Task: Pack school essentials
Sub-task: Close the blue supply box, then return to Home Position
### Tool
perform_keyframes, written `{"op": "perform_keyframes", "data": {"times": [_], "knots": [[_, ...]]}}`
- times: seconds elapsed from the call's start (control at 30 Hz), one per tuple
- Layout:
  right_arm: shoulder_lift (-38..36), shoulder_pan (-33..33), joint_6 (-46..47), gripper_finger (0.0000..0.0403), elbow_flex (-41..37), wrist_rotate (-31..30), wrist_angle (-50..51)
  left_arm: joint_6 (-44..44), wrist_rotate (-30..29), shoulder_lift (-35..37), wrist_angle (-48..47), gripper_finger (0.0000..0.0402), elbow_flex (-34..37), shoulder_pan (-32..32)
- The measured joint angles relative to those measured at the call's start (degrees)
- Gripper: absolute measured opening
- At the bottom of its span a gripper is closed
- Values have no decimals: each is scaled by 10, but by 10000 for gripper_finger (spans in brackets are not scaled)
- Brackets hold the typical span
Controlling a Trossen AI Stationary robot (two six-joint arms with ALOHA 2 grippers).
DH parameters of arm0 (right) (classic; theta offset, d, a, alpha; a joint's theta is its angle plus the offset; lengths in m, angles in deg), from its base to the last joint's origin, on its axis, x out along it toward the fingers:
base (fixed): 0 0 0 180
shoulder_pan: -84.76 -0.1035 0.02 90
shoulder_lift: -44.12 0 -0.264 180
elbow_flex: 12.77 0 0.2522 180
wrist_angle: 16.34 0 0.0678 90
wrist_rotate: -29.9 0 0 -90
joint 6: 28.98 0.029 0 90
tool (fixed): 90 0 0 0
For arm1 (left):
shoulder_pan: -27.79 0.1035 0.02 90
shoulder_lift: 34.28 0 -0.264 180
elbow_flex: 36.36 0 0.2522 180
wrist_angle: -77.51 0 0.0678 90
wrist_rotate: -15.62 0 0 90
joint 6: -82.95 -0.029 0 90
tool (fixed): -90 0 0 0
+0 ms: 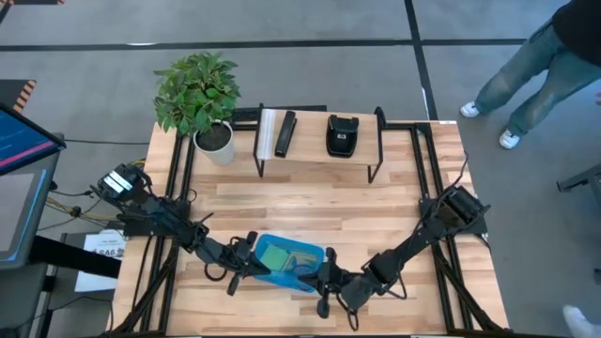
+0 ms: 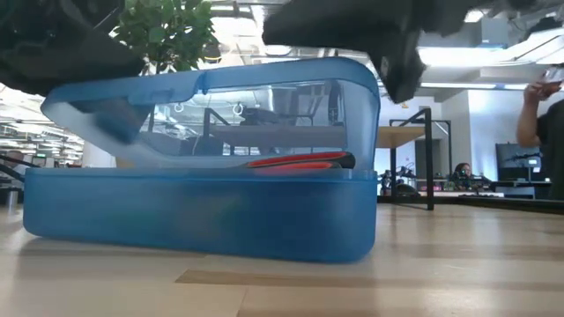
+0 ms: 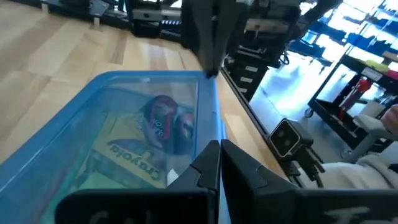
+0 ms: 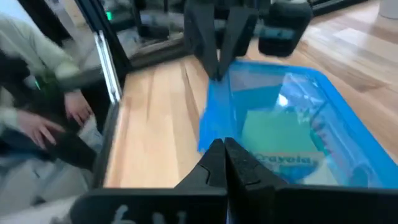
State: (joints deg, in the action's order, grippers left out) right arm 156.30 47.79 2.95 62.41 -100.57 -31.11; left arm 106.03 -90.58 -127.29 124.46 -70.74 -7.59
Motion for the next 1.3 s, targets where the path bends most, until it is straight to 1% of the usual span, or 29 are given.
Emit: {"op": "perform_keyframes", "data": {"times": [0.07,0.13,0.23,0.57,0.8,0.93,1.03,1.17,1.3], "knots": [[17,5,23,3,5,7,-17,3,0,0,-6,0,0,-2],[29,7,33,4,0,18,2,5,2,0,-7,0,0,-3],[52,11,52,3,5,33,-8,5,6,1,-37,0,0,-3],[53,15,71,4,4,44,17,30,4,1,-93,0,0,-3],[51,17,115,4,5,48,65,56,1,1,-129,0,0,-3],[51,19,115,4,5,58,67,66,-1,2,-139,0,-1,-3],[47,19,108,4,5,60,69,63,1,2,-128,0,0,-3],[27,19,78,6,2,70,80,41,10,11,-97,0,1,-3],[-9,18,47,7,3,68,76,19,10,42,-96,0,1,-3]]}}
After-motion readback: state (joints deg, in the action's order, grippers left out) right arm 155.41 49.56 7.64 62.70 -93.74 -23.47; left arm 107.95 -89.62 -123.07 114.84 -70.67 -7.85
